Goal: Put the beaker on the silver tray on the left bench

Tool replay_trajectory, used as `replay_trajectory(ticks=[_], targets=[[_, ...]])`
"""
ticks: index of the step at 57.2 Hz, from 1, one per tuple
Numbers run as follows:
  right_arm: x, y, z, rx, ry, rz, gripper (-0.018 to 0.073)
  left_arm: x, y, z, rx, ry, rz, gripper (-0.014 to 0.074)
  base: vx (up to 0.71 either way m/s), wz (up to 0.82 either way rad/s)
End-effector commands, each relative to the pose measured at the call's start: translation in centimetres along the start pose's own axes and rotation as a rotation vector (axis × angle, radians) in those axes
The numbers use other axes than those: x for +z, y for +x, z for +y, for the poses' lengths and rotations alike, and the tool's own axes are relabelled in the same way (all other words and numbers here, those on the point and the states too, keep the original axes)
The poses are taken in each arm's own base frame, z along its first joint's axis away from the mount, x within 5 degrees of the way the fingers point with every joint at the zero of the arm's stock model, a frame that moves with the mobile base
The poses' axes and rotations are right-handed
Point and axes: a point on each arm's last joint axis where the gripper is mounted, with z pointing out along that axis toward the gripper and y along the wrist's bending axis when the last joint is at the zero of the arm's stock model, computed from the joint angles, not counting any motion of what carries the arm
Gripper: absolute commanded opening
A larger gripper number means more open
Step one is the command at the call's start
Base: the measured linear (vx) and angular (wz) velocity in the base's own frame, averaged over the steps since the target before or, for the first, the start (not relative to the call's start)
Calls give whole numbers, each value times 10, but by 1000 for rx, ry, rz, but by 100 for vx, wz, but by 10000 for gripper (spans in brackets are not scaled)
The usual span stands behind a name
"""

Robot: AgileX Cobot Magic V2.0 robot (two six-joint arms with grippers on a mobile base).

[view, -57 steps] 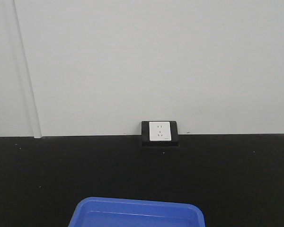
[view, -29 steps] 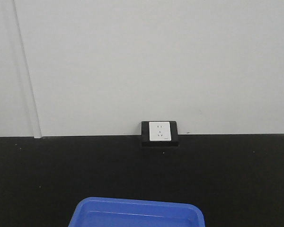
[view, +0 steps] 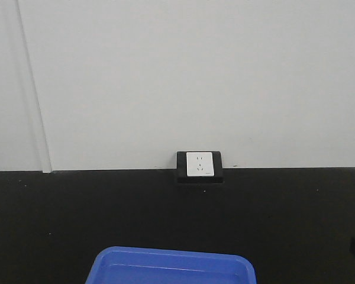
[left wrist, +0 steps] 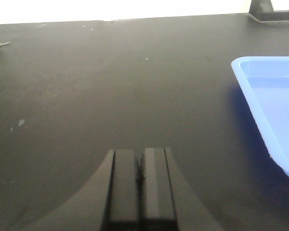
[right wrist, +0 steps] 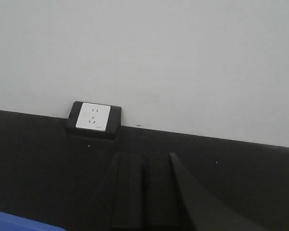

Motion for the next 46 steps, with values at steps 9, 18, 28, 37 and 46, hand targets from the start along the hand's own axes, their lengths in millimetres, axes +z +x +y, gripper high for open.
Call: replay_trajectory(ticks=[9,18,28,37,46], targets=[[-2,-20,-3,8,16,-115,313,2,1,-1,-3,8,-66,1,0,0],[-2,-21,-3,59,14,-128,594,2,1,-1,-3,8,-66,1,0,0],[-3,-23,-3,119,13,-149,727,2,1,-1,-3,8,-66,1,0,0],[0,-20,-3,261,2,-136,703,2,1,-1,-3,8,-66,1,0,0],[16,-1,23,214,-117,-77,645,2,1,-1,-3,8,-66,1,0,0]])
